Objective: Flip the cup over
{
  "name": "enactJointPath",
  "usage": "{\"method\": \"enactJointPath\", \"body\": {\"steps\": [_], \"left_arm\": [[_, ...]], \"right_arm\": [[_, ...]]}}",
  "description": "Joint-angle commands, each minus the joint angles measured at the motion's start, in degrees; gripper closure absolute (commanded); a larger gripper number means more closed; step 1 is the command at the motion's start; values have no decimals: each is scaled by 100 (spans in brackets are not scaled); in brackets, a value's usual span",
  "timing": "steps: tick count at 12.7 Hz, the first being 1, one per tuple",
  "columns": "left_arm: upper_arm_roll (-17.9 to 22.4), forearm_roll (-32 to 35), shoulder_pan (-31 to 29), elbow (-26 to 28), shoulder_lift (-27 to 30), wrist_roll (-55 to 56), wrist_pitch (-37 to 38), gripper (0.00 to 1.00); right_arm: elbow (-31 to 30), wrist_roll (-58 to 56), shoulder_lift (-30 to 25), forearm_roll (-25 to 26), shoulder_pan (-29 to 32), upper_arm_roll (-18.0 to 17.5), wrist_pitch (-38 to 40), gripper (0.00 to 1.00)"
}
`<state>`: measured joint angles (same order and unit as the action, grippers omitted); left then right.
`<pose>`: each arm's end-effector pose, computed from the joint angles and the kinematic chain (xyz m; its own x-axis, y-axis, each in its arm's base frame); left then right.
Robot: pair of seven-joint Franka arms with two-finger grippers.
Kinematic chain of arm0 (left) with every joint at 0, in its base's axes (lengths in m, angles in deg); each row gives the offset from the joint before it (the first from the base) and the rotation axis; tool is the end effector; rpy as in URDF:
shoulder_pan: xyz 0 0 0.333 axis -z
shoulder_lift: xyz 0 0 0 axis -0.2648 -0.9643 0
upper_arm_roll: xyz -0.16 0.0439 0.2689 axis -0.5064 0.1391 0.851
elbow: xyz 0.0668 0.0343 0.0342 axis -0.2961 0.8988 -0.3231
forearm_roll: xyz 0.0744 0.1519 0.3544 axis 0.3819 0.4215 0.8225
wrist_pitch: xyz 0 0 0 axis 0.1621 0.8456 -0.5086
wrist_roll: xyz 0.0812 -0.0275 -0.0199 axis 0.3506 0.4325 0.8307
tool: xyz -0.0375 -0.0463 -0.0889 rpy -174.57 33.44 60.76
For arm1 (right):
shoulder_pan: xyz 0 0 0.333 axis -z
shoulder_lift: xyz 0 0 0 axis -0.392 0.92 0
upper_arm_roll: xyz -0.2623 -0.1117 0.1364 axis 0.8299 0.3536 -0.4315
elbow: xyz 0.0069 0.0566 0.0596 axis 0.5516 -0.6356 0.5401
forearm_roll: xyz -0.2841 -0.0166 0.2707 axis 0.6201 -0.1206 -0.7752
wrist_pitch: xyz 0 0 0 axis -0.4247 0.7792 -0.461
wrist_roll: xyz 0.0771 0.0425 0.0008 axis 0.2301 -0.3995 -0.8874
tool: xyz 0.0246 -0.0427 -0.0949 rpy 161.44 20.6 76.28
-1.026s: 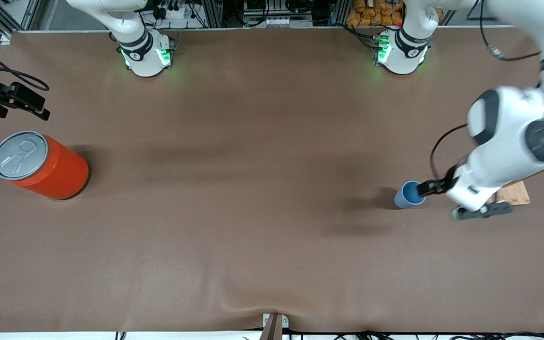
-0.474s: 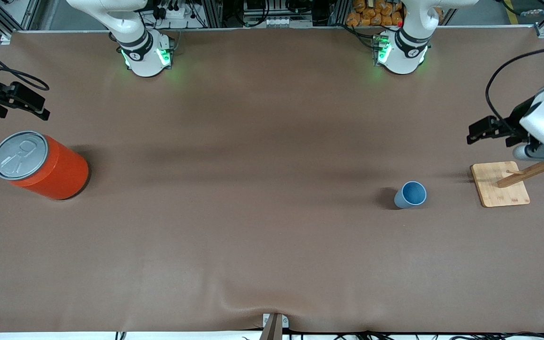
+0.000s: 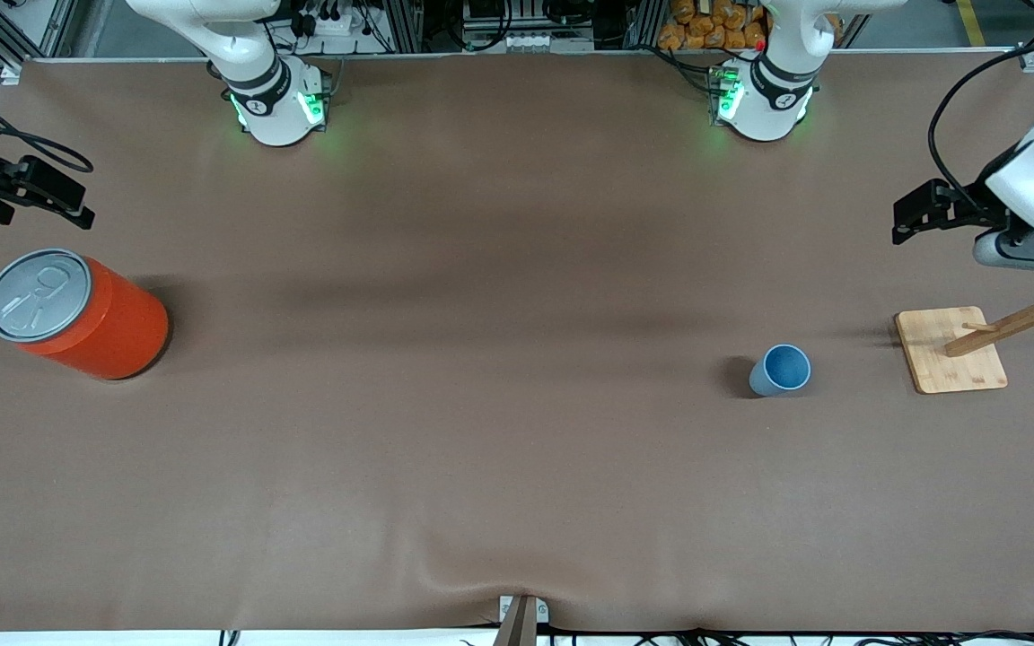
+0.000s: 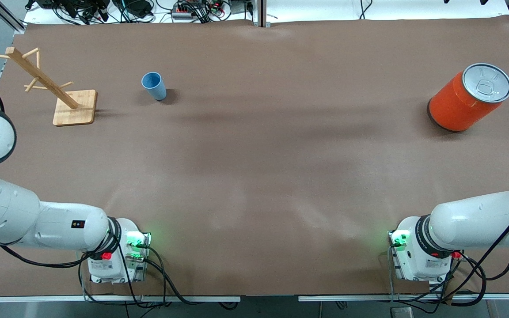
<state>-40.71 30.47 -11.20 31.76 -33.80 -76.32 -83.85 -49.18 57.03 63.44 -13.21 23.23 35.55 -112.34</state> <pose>0.5547 -0.0633 0.6195 0.9858 -0.1550 -0.0647 -0.1568 -0.9873 -0.0250 0.5380 0.0129 0.6619 0.9963 -0.0849 -0.0127 -0.0852 -0.9961 -0.0212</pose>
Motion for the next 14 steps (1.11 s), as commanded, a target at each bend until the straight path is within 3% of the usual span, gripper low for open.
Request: {"method": "enactJointPath", "body": {"steps": [1,4,14], "left_arm": [[2,105,7,-183,-78,-22,466,0],[2,-18,-28,-315,-69,-13,749,0],[11,8,-64,-315,-69,162,556,0]], "right_arm": [[114,-38,56,-18,-24,26,26,0],[114,-38,56,-18,-24,26,35,0],[114,-38,56,-18,-33,17,43,0]]}}
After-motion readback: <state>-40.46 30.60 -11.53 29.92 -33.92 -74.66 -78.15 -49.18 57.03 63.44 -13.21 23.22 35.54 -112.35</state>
